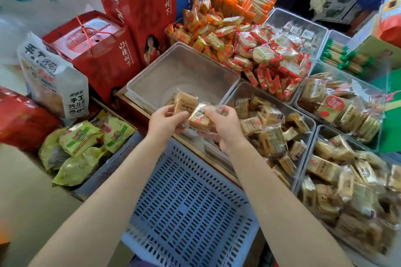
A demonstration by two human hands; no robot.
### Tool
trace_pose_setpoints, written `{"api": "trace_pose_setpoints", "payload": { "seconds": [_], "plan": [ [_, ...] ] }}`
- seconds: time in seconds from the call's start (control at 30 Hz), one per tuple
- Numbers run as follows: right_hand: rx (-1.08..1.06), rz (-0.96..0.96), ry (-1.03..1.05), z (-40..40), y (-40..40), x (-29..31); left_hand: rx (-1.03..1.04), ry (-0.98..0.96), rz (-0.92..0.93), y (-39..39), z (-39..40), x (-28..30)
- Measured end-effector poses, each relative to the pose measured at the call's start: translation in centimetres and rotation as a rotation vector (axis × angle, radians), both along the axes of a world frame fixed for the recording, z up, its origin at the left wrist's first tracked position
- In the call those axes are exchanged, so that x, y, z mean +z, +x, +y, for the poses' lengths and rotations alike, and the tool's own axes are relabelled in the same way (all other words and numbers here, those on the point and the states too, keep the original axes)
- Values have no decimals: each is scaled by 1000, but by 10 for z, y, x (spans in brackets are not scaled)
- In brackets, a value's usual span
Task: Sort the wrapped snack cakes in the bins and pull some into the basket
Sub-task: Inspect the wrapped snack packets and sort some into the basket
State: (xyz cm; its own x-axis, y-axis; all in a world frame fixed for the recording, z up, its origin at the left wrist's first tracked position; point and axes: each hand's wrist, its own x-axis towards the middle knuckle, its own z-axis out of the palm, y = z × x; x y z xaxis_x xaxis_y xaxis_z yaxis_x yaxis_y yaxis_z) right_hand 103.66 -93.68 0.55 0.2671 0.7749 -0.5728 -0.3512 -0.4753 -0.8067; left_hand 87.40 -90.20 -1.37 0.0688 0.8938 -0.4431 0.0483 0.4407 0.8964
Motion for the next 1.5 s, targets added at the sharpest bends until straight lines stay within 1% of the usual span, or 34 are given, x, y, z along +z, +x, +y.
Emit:
{"api": "trace_pose_setpoints", "payload": {
  "seconds": [0.07,0.13,0.27,0.33,0.37,0.43,0.5,0.57,0.6,0.63,0.7,0.73,0.8,0.9,0.97,1.03,1.17,1.27,1.33,1.4,1.43,1.47,1.5],
  "plan": [
    [21,-46,-24,26,-3,-6,-30,118,219,0,25,-7],
    [48,-76,-46,43,-3,-16,-78,194,367,-2,41,-17],
    [91,-98,-56,50,8,-27,-106,212,415,0,42,-36],
    [96,-152,-43,45,21,-30,-105,303,488,8,35,-42],
    [76,-182,-32,42,29,-31,-121,381,536,15,32,-44],
    [-15,-237,-17,33,49,-31,-217,568,622,34,27,-49],
    [-130,-255,-34,20,70,-32,-398,673,690,58,25,-55],
    [-200,-251,-105,1,87,-37,-605,696,788,76,21,-66],
    [-197,-251,-162,-10,93,-45,-687,697,861,82,18,-72],
    [-174,-243,-218,-20,97,-52,-735,700,928,86,14,-78],
    [-100,-211,-296,-35,98,-67,-729,723,992,86,7,-85],
    [-69,-194,-297,-39,97,-72,-710,737,999,83,3,-86],
    [3,-197,-232,-40,92,-76,-701,758,1001,75,-2,-88],
    [152,-228,-144,-31,82,-78,-760,744,1032,58,-8,-89],
    [257,-226,-174,-23,76,-81,-804,717,1047,52,-10,-89],
    [316,-199,-209,-17,70,-84,-818,691,1040,51,-9,-88],
    [233,-172,-207,-12,70,-85,-810,643,997,51,-8,-85],
    [203,-127,-174,-20,72,-73,-817,611,945,51,-6,-83],
    [203,-103,-121,-30,74,-62,-768,549,820,51,-5,-75],
    [215,-105,-75,-40,77,-50,-612,496,578,54,-11,-63],
    [221,-106,-51,-45,77,-46,-523,498,473,57,-17,-56],
    [227,-98,-24,-48,78,-42,-459,491,408,61,-24,-50],
    [232,-83,4,-52,78,-39,-424,444,341,66,-31,-43]
  ]
}}
